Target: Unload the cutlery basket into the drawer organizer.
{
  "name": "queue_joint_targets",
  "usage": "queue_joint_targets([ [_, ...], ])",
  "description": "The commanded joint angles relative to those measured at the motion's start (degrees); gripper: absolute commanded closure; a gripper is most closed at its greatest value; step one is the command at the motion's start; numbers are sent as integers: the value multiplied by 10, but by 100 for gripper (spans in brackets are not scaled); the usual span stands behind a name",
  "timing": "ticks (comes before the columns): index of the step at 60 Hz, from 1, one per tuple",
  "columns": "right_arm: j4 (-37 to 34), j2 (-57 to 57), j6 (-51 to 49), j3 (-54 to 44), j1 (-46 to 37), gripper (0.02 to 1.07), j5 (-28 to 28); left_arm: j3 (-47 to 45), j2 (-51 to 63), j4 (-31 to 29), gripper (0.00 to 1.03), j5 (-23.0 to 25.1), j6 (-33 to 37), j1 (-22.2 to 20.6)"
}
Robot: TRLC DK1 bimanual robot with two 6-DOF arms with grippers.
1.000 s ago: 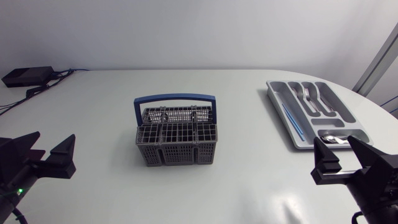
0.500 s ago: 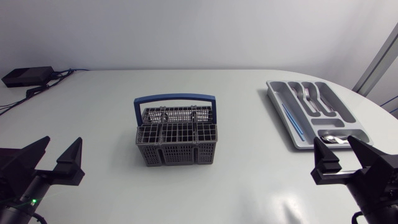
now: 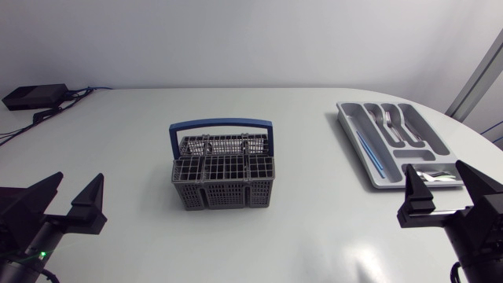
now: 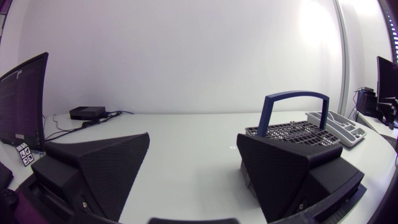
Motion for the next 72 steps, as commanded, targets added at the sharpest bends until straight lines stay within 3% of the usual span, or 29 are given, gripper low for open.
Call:
queue_joint_targets([
  [1, 18, -5, -39, -12, 15, 6, 19, -13, -4, 10, 5, 4, -11, 4],
  [31, 109, -7, -203, -14, 111, 6, 133, -13, -4, 10, 5, 4, -11, 4],
  [43, 101, -7, -201, -13, 111, 6, 132, -13, -4, 10, 5, 4, -11, 4],
  [49, 17, -7, -171, -13, 115, 6, 104, -13, -4, 10, 5, 4, -11, 4],
  [72, -12, -5, -57, -12, 46, 6, 25, -13, -4, 10, 5, 4, -11, 4],
])
